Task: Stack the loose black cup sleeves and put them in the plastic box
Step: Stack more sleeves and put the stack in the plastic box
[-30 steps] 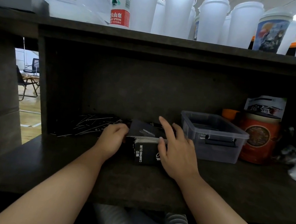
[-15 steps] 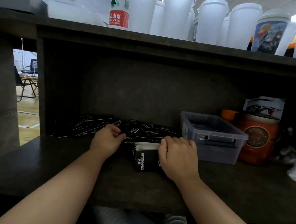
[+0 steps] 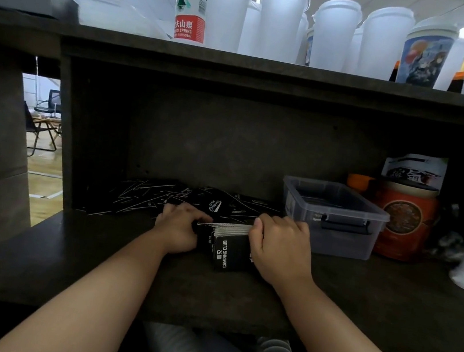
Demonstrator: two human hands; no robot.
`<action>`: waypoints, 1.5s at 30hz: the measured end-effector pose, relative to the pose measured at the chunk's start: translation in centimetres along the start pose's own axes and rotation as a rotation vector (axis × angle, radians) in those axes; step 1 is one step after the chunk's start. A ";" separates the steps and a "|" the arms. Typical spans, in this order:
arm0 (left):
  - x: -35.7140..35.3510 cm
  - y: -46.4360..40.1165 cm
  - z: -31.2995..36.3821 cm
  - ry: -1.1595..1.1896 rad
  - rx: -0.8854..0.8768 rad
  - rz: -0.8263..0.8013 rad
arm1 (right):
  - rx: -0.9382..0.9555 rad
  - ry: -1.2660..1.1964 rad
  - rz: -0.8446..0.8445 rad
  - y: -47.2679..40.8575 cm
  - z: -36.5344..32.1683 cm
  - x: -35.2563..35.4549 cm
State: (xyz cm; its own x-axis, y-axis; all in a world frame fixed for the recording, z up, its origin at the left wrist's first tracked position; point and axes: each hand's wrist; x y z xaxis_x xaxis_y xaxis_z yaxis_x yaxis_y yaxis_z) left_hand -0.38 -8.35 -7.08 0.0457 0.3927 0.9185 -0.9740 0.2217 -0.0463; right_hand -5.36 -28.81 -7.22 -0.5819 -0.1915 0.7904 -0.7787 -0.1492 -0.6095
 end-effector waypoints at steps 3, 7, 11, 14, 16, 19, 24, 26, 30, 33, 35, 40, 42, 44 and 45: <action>0.1 -0.1 0.2 0.033 0.038 -0.004 | 0.005 -0.002 -0.005 0.0 0.1 -0.1; 0.0 -0.3 -0.1 0.241 0.086 0.041 | 0.013 -0.011 0.045 0.1 0.2 -0.2; -0.1 -0.3 -0.3 0.728 -0.038 0.089 | 0.011 -0.007 0.005 0.0 0.1 -0.1; 0.1 0.3 0.6 0.808 -0.138 0.132 | -0.004 -0.048 -0.021 -0.1 0.1 -0.2; 0.4 1.0 1.1 0.838 -0.184 0.130 | -0.018 -0.050 -0.036 -0.2 0.0 -0.3; 0.2 2.0 2.2 0.836 -0.218 0.068 | 0.001 -0.020 -0.054 -0.3 0.0 -0.3; -1.2 3.2 5.7 0.695 -0.105 0.372 | -0.117 0.079 -0.082 -0.2 -0.5 -0.2; -2.0 3.5 7.2 0.865 0.030 0.591 | -0.158 0.068 -0.104 -0.2 -0.8 -0.1; -3.7 3.4 9.6 0.984 0.256 0.502 | -0.171 0.003 -0.183 0.2 -1.1 0.7; -3.2 3.3 9.3 1.037 0.278 0.529 | -0.178 -0.075 -0.137 0.5 -1.7 1.4; -3.0 3.4 9.0 1.046 0.279 0.536 | -0.162 -0.145 -0.159 0.8 -1.8 2.0; -3.0 3.8 9.1 0.932 0.210 0.385 | -0.001 0.002 -0.445 1.6 -0.8 3.5; -2.2 3.7 8.9 0.918 0.229 0.303 | 0.002 0.011 -0.550 0.9 -0.8 4.2; -1.4 3.6 8.8 0.877 0.245 0.272 | -0.034 -0.040 -0.665 0.2 -1.1 5.0; -1.1 3.5 8.8 0.861 0.246 0.280 | -0.050 -0.077 -0.702 -0.1 -1.2 5.4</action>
State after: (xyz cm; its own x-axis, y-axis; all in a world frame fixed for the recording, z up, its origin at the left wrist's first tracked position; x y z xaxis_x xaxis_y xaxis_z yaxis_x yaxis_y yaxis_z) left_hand -5.84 -15.87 -4.82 -0.1447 0.9503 0.2755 -0.9895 -0.1370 -0.0469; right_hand -8.69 -28.68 -2.86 0.0784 -0.1350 0.9877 -0.9746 -0.2187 0.0475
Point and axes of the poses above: each hand's wrist, its own y-axis away from the middle knuckle, its own x-axis out of the back of the hand, z = x × y, and after that the axes turned 12 degrees about -z, right-handed
